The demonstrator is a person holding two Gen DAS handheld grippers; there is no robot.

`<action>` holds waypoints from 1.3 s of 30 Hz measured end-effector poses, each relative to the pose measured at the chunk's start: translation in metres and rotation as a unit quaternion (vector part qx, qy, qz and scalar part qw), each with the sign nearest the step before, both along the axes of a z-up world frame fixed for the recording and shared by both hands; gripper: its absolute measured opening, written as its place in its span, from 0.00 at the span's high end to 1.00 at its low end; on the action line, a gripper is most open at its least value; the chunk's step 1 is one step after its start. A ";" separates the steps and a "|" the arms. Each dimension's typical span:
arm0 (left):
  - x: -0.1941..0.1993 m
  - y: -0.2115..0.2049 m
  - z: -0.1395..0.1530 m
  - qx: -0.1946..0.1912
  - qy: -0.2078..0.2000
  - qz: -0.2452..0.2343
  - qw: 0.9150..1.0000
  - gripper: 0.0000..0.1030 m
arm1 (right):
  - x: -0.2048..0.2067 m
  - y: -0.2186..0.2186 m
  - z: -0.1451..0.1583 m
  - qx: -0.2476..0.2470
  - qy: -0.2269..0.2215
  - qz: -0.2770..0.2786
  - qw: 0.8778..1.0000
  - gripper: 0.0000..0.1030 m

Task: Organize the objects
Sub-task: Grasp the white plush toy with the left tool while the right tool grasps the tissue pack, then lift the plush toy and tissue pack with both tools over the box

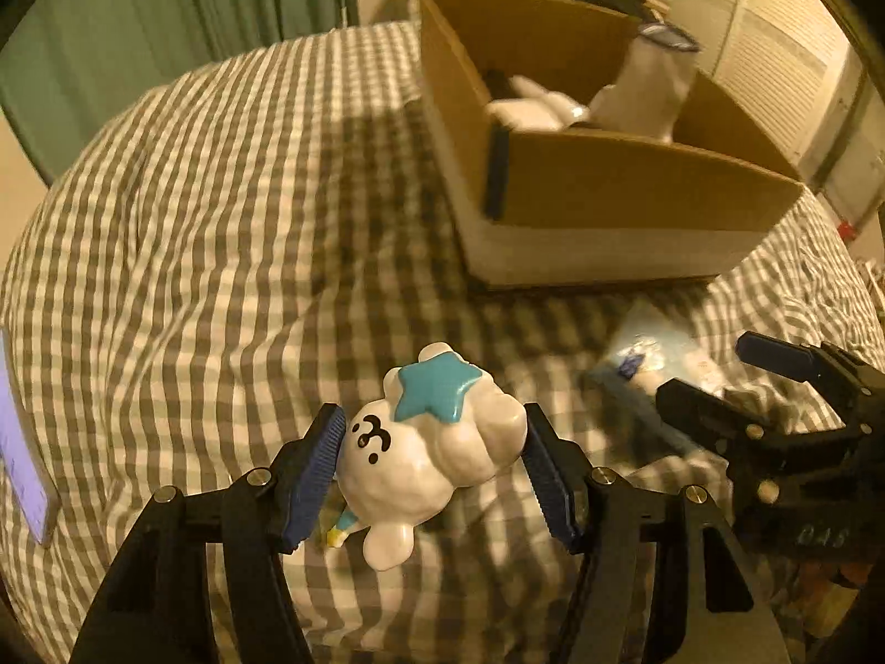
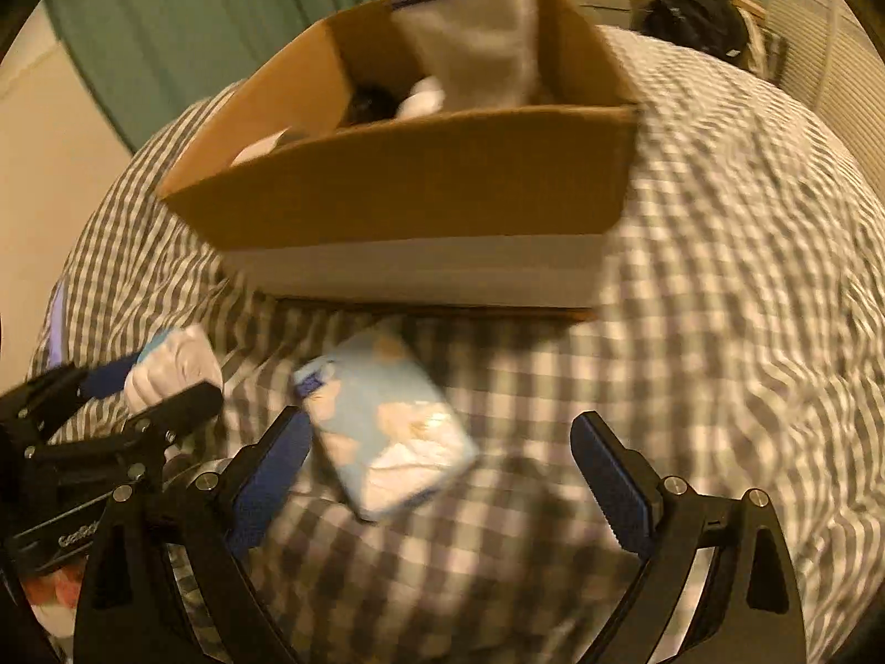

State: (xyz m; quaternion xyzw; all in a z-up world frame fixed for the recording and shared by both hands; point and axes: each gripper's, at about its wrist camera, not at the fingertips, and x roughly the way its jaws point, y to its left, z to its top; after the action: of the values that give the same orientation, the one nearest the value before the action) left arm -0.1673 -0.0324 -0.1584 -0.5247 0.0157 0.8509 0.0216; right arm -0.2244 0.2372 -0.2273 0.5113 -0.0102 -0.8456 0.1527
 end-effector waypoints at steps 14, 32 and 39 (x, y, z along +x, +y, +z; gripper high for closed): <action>0.021 0.009 0.029 -0.015 0.019 -0.005 1.000 0.37 | 0.021 -0.011 0.018 0.020 0.013 0.019 1.000 0.38; 0.083 0.043 0.130 0.001 0.118 -0.051 0.992 0.37 | 0.124 0.026 0.130 0.006 0.121 -0.028 0.992 0.38; 0.094 0.050 0.152 0.004 0.140 -0.064 0.988 0.37 | 0.145 0.030 0.163 0.007 0.157 -0.034 0.987 0.38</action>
State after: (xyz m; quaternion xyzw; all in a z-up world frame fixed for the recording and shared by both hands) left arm -0.0733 0.0179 -0.0068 -0.3986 0.0491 0.9126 0.0759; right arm -0.0793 0.2671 -0.0643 0.3730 0.0023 -0.9200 0.1205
